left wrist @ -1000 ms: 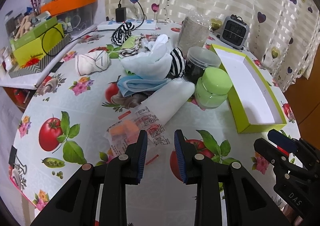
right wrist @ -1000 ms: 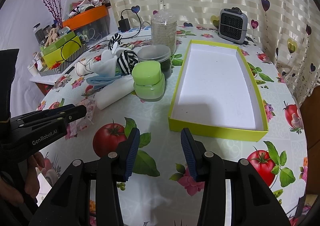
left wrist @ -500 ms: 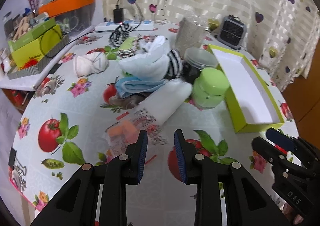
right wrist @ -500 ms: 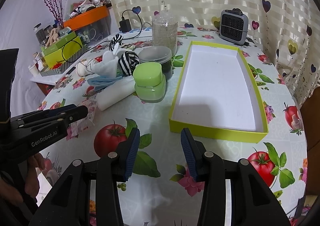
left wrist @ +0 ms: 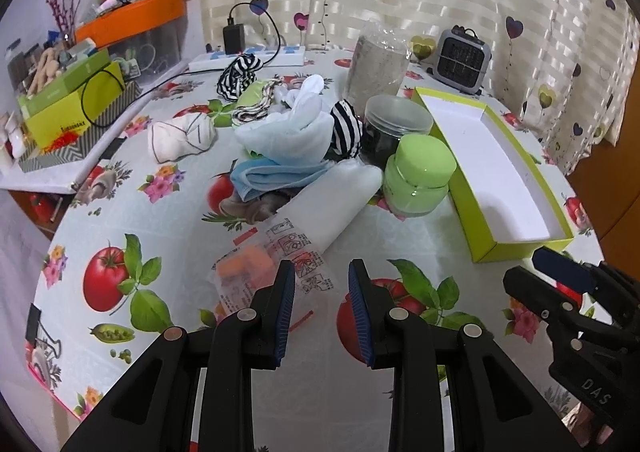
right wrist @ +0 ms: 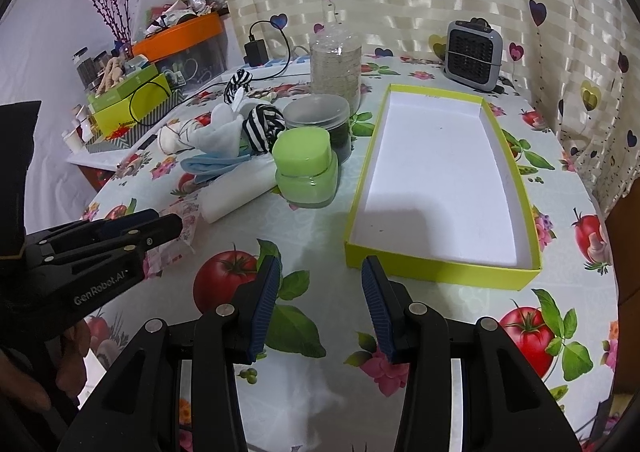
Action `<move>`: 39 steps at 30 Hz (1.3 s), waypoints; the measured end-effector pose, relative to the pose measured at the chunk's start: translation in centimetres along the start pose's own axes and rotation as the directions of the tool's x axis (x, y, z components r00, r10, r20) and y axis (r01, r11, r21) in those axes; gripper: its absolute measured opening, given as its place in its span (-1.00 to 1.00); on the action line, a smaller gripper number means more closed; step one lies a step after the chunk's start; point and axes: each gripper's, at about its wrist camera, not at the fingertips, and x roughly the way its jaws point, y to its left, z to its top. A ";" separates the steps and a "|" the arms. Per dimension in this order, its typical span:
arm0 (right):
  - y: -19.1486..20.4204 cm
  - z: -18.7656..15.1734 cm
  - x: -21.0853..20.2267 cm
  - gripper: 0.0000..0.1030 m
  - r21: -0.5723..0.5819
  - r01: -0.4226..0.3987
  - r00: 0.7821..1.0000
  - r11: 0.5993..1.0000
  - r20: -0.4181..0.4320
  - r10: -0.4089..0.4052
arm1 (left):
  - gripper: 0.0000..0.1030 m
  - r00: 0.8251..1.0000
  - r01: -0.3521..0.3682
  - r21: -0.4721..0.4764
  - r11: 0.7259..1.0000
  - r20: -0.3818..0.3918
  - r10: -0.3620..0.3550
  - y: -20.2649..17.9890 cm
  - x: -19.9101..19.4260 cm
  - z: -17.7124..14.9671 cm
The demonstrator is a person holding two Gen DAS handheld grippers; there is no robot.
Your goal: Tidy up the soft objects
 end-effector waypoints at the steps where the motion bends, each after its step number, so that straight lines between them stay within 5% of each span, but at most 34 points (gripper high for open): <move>1: 0.0 0.0 0.0 -0.15 -0.002 -0.002 1.000 1.000 0.001 0.002 | -0.48 1.000 -0.001 0.003 1.000 0.004 0.001 0.0 0.0 0.0; 39: 0.0 0.4 0.3 -0.15 -0.013 -0.021 1.000 1.000 0.010 0.021 | -0.48 0.999 0.037 0.024 0.999 -0.018 -0.037 -0.3 0.8 -0.2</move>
